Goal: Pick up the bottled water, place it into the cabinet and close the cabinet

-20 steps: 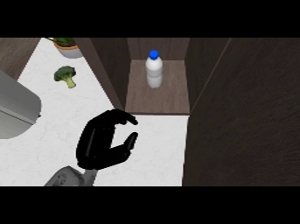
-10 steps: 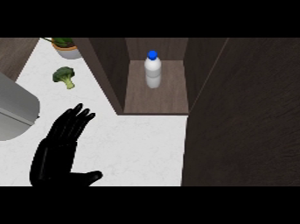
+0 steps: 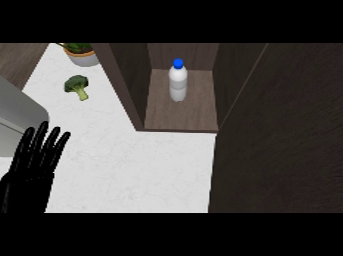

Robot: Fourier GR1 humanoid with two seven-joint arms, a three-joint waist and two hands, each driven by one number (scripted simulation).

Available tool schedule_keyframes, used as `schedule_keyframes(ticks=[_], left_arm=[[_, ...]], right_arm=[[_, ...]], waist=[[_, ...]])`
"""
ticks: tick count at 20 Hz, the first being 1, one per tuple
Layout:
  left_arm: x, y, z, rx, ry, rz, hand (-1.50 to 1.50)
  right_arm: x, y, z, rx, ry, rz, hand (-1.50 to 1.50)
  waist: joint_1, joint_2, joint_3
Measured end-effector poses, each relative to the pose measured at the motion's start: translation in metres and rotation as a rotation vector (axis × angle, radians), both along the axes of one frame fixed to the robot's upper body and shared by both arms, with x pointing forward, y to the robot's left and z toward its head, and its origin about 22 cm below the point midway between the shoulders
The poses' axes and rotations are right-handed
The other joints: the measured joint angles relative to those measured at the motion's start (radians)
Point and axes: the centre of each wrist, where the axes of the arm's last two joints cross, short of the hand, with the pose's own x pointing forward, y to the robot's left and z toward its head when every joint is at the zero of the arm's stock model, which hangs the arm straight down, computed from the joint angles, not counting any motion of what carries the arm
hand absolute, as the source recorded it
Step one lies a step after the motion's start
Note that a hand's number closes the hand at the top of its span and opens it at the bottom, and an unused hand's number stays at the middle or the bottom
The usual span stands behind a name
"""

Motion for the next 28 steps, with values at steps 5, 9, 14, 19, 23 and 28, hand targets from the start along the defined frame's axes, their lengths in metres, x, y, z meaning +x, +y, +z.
schedule_keyframes(ticks=[5, 9, 14, 19, 23, 28], left_arm=[[-0.009, 0.020, 0.007, 0.001, 0.002, -0.004, -1.50], [-0.014, 0.034, 0.012, 0.000, 0.000, -0.017, -1.50], [-0.017, 0.044, 0.018, -0.001, -0.014, -0.052, -1.50], [-0.018, 0.053, 0.024, 0.007, -0.021, -0.087, -1.50], [-0.017, 0.058, 0.029, 0.018, -0.029, -0.112, -1.50], [-0.015, 0.062, 0.033, 0.029, -0.036, -0.142, -1.50]], right_arm=[[0.001, 0.004, 0.000, 0.004, 0.003, -0.048, 1.50], [0.000, 0.009, -0.001, 0.032, 0.021, -0.127, 1.50], [0.006, 0.013, 0.000, 0.035, 0.006, -0.153, 1.50], [0.015, 0.016, 0.003, 0.015, -0.025, -0.140, 1.50], [0.022, 0.017, 0.005, -0.007, -0.054, -0.115, 1.50], [0.031, 0.018, 0.009, -0.040, -0.100, -0.073, 1.50]], waist=[[0.016, 0.004, -0.003], [0.040, 0.012, -0.003], [0.078, 0.025, -0.004], [0.120, 0.035, -0.005], [0.151, 0.042, -0.006], [0.184, 0.050, -0.010]])
